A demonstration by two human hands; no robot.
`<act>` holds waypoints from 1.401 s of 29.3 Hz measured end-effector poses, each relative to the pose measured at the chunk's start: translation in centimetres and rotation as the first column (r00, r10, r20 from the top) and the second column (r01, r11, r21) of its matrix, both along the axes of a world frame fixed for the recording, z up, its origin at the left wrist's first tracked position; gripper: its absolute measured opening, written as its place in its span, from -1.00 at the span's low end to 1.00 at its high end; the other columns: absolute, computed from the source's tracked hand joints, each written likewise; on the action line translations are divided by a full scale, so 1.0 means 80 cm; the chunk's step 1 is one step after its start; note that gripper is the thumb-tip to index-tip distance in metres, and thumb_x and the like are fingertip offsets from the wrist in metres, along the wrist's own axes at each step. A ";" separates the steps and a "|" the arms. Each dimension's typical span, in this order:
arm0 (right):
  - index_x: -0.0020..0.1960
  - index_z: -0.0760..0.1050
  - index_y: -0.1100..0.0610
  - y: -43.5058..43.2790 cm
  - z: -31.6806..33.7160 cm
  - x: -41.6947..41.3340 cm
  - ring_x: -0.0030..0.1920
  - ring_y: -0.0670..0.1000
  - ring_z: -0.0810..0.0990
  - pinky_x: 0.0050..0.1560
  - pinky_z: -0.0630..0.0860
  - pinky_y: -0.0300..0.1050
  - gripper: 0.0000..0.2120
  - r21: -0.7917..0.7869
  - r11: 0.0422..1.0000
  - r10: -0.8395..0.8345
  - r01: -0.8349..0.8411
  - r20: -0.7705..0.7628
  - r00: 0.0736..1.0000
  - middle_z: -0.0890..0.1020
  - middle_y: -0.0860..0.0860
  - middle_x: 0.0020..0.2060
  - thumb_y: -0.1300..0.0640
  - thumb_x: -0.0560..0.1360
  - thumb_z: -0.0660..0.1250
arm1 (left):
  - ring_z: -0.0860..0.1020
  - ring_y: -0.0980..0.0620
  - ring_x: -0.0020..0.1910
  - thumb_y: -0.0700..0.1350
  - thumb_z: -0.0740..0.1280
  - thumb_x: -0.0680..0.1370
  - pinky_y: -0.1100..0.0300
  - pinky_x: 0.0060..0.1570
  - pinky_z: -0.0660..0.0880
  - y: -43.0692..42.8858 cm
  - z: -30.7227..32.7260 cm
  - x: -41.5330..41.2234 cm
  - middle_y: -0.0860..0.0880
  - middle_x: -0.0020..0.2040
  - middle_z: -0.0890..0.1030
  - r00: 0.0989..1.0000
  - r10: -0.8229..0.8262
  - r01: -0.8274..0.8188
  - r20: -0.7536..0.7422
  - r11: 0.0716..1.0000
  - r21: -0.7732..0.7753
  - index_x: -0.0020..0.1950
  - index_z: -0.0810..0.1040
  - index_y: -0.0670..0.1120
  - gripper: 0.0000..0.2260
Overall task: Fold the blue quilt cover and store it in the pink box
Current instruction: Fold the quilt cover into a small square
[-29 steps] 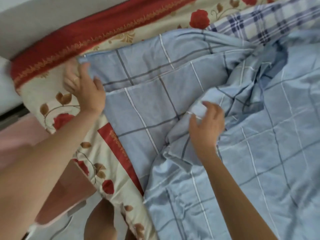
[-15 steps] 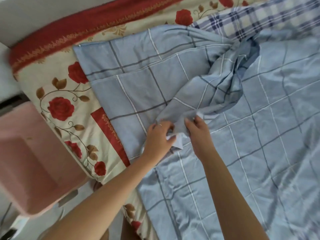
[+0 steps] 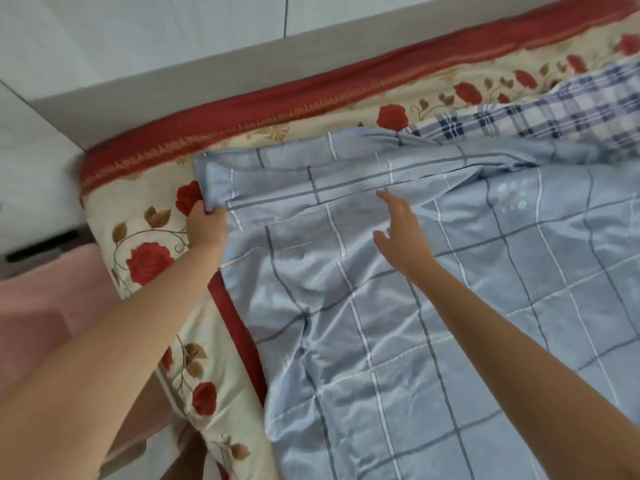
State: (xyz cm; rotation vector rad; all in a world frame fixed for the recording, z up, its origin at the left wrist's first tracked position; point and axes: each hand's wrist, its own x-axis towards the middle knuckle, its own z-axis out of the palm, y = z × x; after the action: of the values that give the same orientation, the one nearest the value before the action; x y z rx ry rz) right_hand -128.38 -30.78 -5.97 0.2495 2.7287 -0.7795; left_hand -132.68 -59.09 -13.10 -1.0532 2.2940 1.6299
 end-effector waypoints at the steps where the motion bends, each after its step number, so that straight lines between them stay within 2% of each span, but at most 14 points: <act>1: 0.51 0.13 0.05 -0.004 -0.008 -0.014 0.44 0.11 0.23 0.38 0.30 0.06 -0.38 0.036 0.999 0.040 -0.040 0.020 0.999 0.19 0.04 0.48 0.31 0.52 0.25 | 0.50 -0.13 -0.07 -0.24 0.27 0.52 0.14 -0.19 0.34 -0.007 -0.003 -0.004 -0.12 -0.14 0.51 0.999 -0.044 0.044 0.016 0.999 -0.003 -0.07 0.44 -0.10 -0.95; 4: 0.51 0.14 0.09 -0.011 -0.017 -0.046 0.43 0.13 0.24 0.39 0.28 0.10 -0.38 0.098 0.989 0.103 -0.107 0.046 0.994 0.18 0.05 0.48 0.32 0.51 0.23 | 0.48 -0.01 -0.10 -0.22 0.38 0.49 0.19 -0.20 0.34 -0.010 -0.004 -0.010 -0.06 -0.09 0.51 0.994 -0.106 0.106 0.014 0.994 0.021 0.05 0.46 -0.15 -0.83; 7: 0.49 0.16 0.08 -0.034 -0.027 -0.095 0.39 0.16 0.28 0.33 0.30 0.08 -0.49 0.336 0.928 0.173 -0.161 -0.005 0.985 0.26 0.05 0.45 0.22 0.57 0.17 | 0.51 0.01 -0.20 -0.12 0.42 0.48 0.23 -0.25 0.40 -0.023 -0.004 -0.039 -0.04 -0.18 0.55 0.997 -0.043 0.047 -0.058 0.997 0.064 -0.12 0.51 -0.13 -0.87; 10: 0.47 0.20 0.06 -0.062 -0.037 -0.144 0.39 0.16 0.27 0.35 0.21 0.07 -0.59 0.451 0.876 0.232 -0.172 -0.082 0.969 0.37 0.07 0.40 0.08 0.64 0.06 | 0.59 -0.09 -0.07 0.05 0.47 0.41 0.04 -0.05 0.51 -0.038 -0.022 -0.070 -0.13 -0.06 0.62 0.999 -0.027 0.029 -0.022 0.992 0.124 -0.11 0.55 -0.10 -0.75; 12: 0.47 0.20 0.03 -0.071 -0.050 -0.167 0.41 0.14 0.25 0.36 0.15 0.07 -0.60 0.455 0.853 0.299 -0.256 -0.023 0.954 0.39 0.07 0.39 0.05 0.64 0.04 | 0.59 -0.12 -0.11 0.17 0.45 0.30 -0.04 -0.06 0.52 -0.041 -0.036 -0.081 -0.15 -0.11 0.61 0.999 -0.045 0.045 -0.002 0.994 0.099 -0.18 0.52 -0.07 -0.66; 16: 0.42 0.24 0.04 -0.076 -0.074 -0.187 0.37 0.18 0.31 0.38 0.11 0.08 -0.55 0.514 0.762 0.315 -0.394 0.238 0.919 0.41 0.14 0.32 -0.05 0.58 0.19 | 0.41 0.00 -0.28 -0.08 0.42 0.47 0.14 -0.23 0.31 -0.035 -0.033 -0.088 -0.08 -0.31 0.45 0.994 -0.067 0.073 -0.089 0.995 0.071 -0.32 0.41 -0.06 -0.75; 19: 0.32 0.37 0.05 -0.080 -0.079 -0.201 0.26 0.21 0.40 0.33 0.15 0.06 -0.65 0.548 0.760 0.293 -0.350 0.192 0.937 0.53 0.16 0.18 -0.05 0.58 0.18 | 0.39 0.03 -0.29 -0.17 0.41 0.47 0.16 -0.22 0.32 -0.044 -0.040 -0.095 -0.05 -0.33 0.45 0.988 -0.049 0.057 -0.144 0.997 0.051 -0.32 0.40 -0.07 -0.76; 22: 0.23 0.48 0.06 -0.075 -0.066 -0.223 0.19 0.17 0.49 0.42 0.00 0.15 -0.71 0.527 0.803 0.279 -0.276 0.077 0.957 0.59 0.10 0.10 -0.04 0.61 0.15 | 0.37 0.03 -0.28 -0.20 0.40 0.48 0.17 -0.24 0.28 -0.053 -0.045 -0.101 -0.11 -0.29 0.43 0.983 -0.086 0.084 -0.159 0.996 -0.022 -0.29 0.37 -0.11 -0.77; 25: 0.19 0.50 0.07 -0.073 -0.055 -0.246 0.16 0.12 0.52 0.44 -0.08 0.20 -0.73 0.442 0.861 0.246 -0.251 0.070 0.967 0.62 0.06 0.03 -0.05 0.60 0.18 | 0.38 0.00 -0.28 -0.18 0.36 0.49 0.18 -0.28 0.28 -0.055 -0.050 -0.102 -0.08 -0.32 0.42 0.979 -0.150 0.130 -0.140 0.981 -0.142 -0.27 0.38 -0.13 -0.80; 28: 0.14 0.51 0.08 -0.083 -0.055 -0.267 0.17 0.13 0.51 0.41 -0.03 0.16 -0.78 0.452 0.853 0.258 -0.260 0.066 0.964 0.61 0.07 0.05 0.03 0.60 0.19 | 0.48 -0.06 -0.15 -0.15 0.35 0.50 0.19 -0.25 0.33 -0.057 -0.051 -0.103 -0.07 -0.18 0.52 0.972 -0.202 0.155 -0.118 0.934 -0.323 -0.13 0.54 -0.12 -0.95; 31: 0.16 0.50 0.12 -0.092 -0.067 -0.278 0.14 0.16 0.51 0.42 0.05 0.14 -0.79 0.482 0.835 0.247 -0.266 0.104 0.963 0.61 0.11 0.04 0.11 0.60 0.17 | 0.49 -0.09 0.04 -0.14 0.39 0.47 0.20 -0.15 0.35 -0.060 -0.055 -0.110 -0.13 0.14 0.47 0.980 -0.180 0.129 -0.087 0.900 -0.416 0.01 0.60 -0.14 -0.85; 34: 0.20 0.48 0.17 -0.092 -0.083 -0.277 0.12 0.20 0.52 0.32 0.24 0.06 -0.76 0.468 0.856 0.204 -0.222 0.089 0.975 0.60 0.16 0.06 0.14 0.60 0.16 | 0.51 -0.08 0.03 -0.13 0.41 0.45 0.20 -0.13 0.39 -0.059 -0.057 -0.112 -0.11 0.12 0.50 0.978 -0.174 0.116 -0.114 0.910 -0.397 0.00 0.61 -0.14 -0.84; 38: 0.24 0.45 0.19 -0.096 -0.103 -0.275 0.15 0.24 0.50 0.02 0.38 -0.03 -0.74 0.492 0.851 0.165 -0.183 0.079 0.983 0.57 0.21 0.11 0.15 0.60 0.16 | 0.55 -0.02 -0.16 -0.05 0.40 0.49 0.10 -0.17 0.48 -0.065 -0.061 -0.112 -0.05 -0.15 0.61 0.967 -0.183 0.135 -0.178 0.958 -0.252 -0.08 0.61 -0.05 -0.92; 41: 0.25 0.42 0.24 -0.100 -0.113 -0.275 0.16 0.26 0.49 -0.05 0.37 -0.04 -0.74 0.484 0.858 0.130 -0.171 0.117 0.985 0.55 0.24 0.14 0.21 0.59 0.15 | 0.50 -0.02 -0.08 -0.06 0.42 0.48 0.13 -0.13 0.45 -0.068 -0.067 -0.108 -0.08 -0.01 0.54 0.940 -0.257 0.178 -0.226 0.931 -0.320 -0.10 0.61 -0.08 -0.89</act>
State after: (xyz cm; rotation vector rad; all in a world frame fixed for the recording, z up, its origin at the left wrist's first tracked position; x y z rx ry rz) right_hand -150.36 -38.74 -15.00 0.1625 2.7802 -0.0134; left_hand -141.33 -64.51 -18.49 -0.6185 2.7813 1.4450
